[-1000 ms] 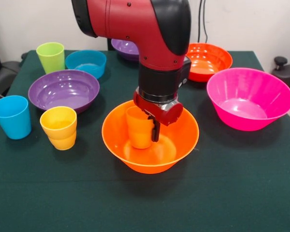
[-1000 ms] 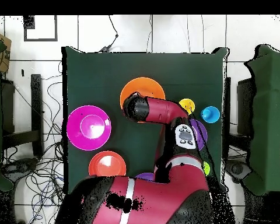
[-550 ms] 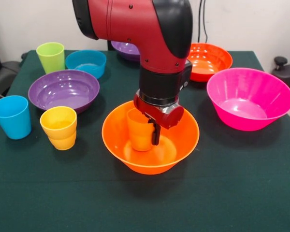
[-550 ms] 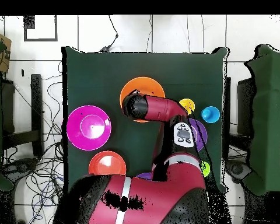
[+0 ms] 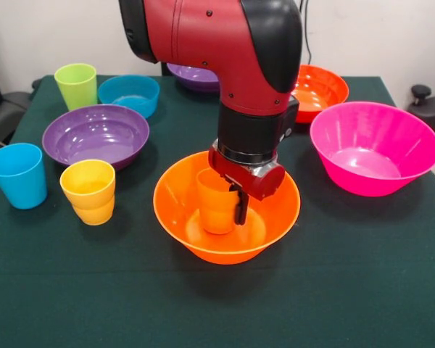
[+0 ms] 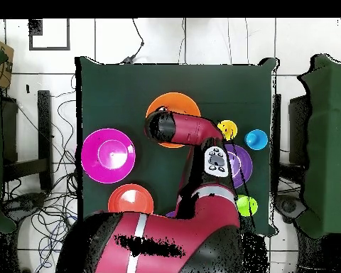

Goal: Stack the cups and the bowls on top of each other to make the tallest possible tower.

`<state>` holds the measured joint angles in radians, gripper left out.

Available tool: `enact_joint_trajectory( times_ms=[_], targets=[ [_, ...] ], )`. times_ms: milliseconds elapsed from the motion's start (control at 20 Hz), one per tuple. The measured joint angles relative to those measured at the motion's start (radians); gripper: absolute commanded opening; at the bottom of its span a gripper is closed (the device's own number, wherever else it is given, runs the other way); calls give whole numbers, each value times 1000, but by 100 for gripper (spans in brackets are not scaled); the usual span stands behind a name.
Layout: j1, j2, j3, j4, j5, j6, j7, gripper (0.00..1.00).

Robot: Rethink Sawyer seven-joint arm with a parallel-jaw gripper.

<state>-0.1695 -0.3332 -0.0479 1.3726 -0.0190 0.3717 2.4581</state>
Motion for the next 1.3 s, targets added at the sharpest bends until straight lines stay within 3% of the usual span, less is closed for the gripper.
enact_joint_trajectory(
  times_ms=[1050, 1100, 1300],
  targets=[
    [3, 10, -11, -15, 25, 8, 0, 0],
    [3, 11, -10, -16, 25, 7, 0, 100],
    [3, 19, -10, -18, 26, 7, 0, 100]
  ],
)
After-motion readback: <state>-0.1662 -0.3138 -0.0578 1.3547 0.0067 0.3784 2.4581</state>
